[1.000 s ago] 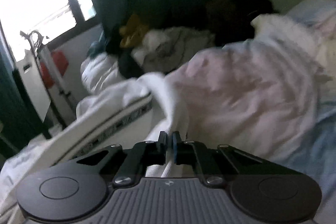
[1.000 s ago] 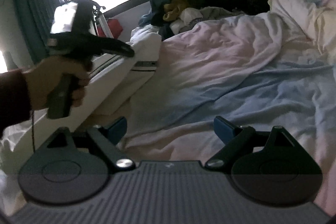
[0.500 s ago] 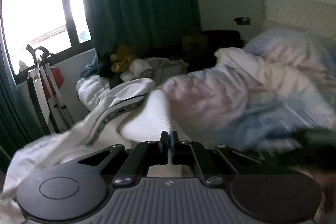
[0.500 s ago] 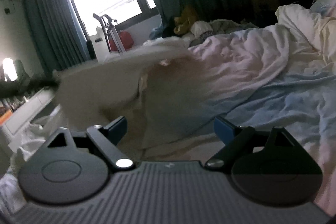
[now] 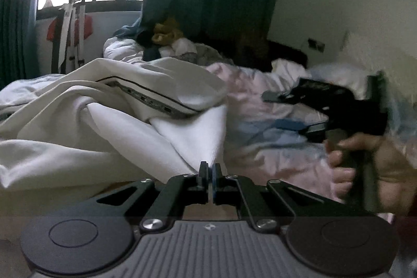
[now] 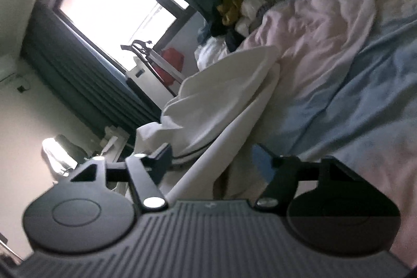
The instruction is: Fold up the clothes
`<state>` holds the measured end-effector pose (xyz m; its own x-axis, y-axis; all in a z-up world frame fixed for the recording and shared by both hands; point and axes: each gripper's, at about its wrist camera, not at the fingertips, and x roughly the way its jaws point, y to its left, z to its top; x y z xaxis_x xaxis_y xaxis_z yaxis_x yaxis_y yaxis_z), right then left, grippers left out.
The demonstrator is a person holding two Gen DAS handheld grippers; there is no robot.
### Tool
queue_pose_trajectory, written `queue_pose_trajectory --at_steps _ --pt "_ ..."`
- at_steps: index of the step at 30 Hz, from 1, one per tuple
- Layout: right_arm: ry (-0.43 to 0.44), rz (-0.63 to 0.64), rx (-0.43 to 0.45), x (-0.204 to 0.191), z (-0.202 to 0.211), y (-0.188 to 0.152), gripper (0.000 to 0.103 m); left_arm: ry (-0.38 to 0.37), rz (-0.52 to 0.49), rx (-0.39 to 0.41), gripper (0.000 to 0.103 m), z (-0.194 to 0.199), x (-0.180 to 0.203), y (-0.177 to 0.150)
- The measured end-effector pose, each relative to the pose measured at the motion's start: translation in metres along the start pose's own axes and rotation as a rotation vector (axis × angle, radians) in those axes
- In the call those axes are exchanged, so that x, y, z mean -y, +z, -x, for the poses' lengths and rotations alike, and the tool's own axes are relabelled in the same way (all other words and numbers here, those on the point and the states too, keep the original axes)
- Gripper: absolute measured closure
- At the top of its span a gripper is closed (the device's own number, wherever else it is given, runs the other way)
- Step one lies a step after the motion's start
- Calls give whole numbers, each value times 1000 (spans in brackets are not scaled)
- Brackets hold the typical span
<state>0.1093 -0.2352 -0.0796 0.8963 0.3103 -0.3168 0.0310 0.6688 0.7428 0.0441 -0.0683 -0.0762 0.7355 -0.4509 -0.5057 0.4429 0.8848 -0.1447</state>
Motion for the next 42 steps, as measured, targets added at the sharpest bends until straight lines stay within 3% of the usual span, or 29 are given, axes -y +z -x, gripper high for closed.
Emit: queue_pose_trajectory --at_steps 4,11,17,22,23,29,42 --pt "-32 -66 -16 24 -49 26 60 -10 27 -18 101 -7 -6 -6" --pt "-136 -170 -21 87 -128 55 65 -21 76 -41 100 -25 -15 -6" --pt "-77 -92 -46 91 -175 70 67 -27 112 -74 100 -45 -24 -8" --pt "-52 -138 -17 103 -188 72 91 -21 122 -102 100 -60 -28 -10" --pt "-45 -145 -13 104 -188 72 95 -20 122 -104 100 -62 -28 -10" --pt "-56 -128 64 92 -171 80 97 -16 96 -87 100 -64 -27 -10" --pt "-103 -100 324 53 -43 122 98 -31 64 -16 100 -54 -25 -1"
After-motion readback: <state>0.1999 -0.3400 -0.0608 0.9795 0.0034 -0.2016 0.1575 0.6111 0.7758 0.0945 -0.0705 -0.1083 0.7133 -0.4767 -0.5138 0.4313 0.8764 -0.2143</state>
